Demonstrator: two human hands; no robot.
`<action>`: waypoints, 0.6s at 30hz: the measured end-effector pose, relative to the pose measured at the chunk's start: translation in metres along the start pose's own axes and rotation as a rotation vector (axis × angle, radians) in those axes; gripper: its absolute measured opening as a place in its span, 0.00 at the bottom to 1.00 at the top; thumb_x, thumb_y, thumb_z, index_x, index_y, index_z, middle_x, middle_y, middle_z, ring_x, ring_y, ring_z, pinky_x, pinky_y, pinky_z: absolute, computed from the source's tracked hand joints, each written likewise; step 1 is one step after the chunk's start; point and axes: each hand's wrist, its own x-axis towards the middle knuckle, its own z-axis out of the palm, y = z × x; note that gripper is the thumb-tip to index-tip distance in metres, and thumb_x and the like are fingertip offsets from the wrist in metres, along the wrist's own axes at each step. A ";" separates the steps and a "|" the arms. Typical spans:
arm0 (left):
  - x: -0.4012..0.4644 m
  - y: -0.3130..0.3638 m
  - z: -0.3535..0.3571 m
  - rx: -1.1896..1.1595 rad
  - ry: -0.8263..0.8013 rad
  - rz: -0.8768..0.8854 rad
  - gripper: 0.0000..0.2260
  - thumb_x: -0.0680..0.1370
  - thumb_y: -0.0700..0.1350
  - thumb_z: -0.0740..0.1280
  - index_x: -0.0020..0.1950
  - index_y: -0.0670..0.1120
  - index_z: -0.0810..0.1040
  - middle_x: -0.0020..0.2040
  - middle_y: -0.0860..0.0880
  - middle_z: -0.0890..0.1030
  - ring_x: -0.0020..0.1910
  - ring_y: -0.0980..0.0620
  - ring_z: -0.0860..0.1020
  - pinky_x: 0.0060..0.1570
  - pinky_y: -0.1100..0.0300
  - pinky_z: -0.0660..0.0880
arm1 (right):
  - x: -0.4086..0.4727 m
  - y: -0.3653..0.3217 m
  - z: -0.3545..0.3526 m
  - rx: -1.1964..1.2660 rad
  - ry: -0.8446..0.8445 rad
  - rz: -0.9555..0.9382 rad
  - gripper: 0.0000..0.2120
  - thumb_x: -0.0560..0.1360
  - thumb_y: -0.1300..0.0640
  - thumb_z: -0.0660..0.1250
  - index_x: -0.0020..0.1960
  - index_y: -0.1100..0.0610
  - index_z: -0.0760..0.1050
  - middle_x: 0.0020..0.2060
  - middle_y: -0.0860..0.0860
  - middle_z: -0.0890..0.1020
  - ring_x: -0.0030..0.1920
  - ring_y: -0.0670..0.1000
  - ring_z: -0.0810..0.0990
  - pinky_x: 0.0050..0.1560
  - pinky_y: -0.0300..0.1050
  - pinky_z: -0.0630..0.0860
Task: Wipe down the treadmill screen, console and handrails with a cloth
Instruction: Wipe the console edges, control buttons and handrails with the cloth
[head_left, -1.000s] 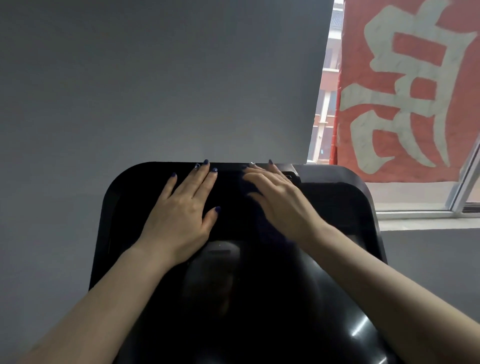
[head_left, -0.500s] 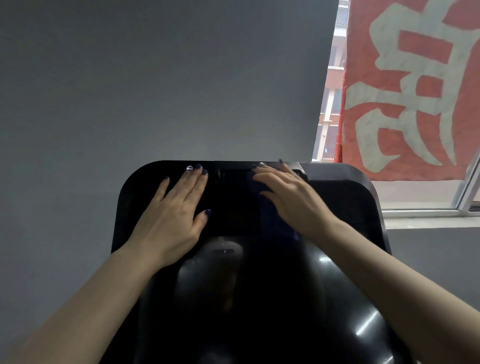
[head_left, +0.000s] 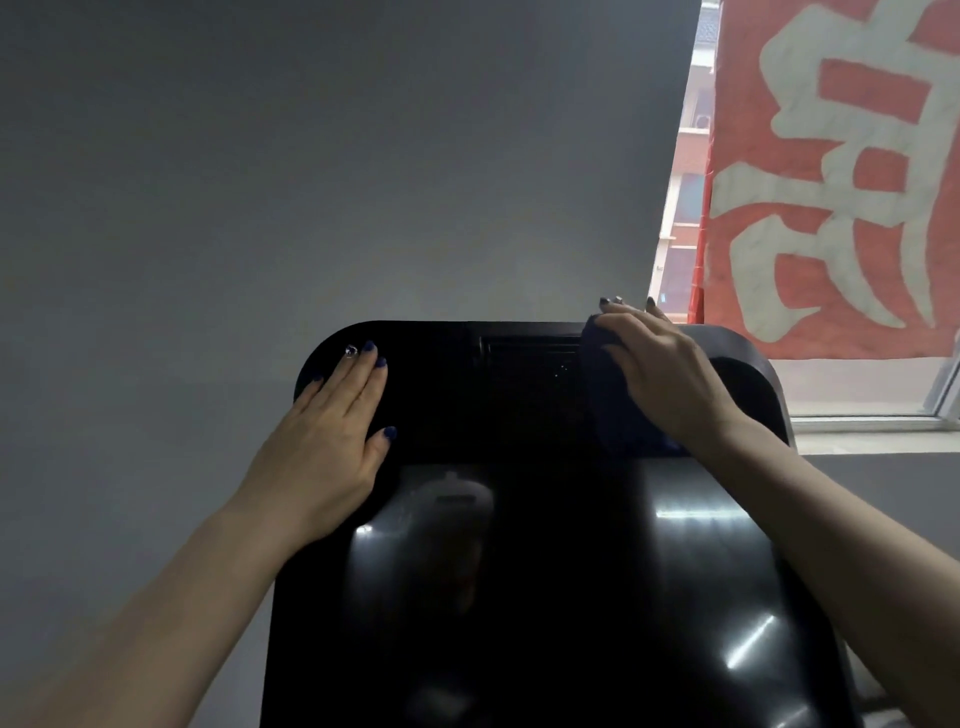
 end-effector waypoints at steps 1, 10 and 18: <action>0.000 -0.001 0.000 -0.003 0.001 0.003 0.35 0.75 0.61 0.39 0.80 0.48 0.45 0.79 0.55 0.39 0.77 0.60 0.37 0.75 0.60 0.41 | -0.002 -0.001 0.002 -0.007 -0.021 0.018 0.11 0.77 0.67 0.66 0.59 0.65 0.77 0.60 0.60 0.80 0.63 0.61 0.78 0.70 0.59 0.68; -0.001 -0.004 0.004 -0.040 0.046 0.033 0.34 0.76 0.59 0.42 0.81 0.46 0.49 0.80 0.53 0.43 0.78 0.58 0.40 0.75 0.59 0.43 | 0.011 -0.032 0.025 -0.064 -0.088 0.092 0.13 0.77 0.58 0.68 0.57 0.65 0.75 0.55 0.62 0.81 0.56 0.65 0.78 0.66 0.60 0.68; -0.002 -0.009 0.008 -0.022 0.075 0.073 0.32 0.78 0.57 0.44 0.80 0.45 0.51 0.80 0.51 0.46 0.79 0.55 0.43 0.76 0.55 0.48 | 0.025 -0.044 0.027 -0.070 -0.086 0.161 0.09 0.78 0.66 0.63 0.58 0.66 0.75 0.53 0.62 0.81 0.52 0.66 0.78 0.60 0.59 0.71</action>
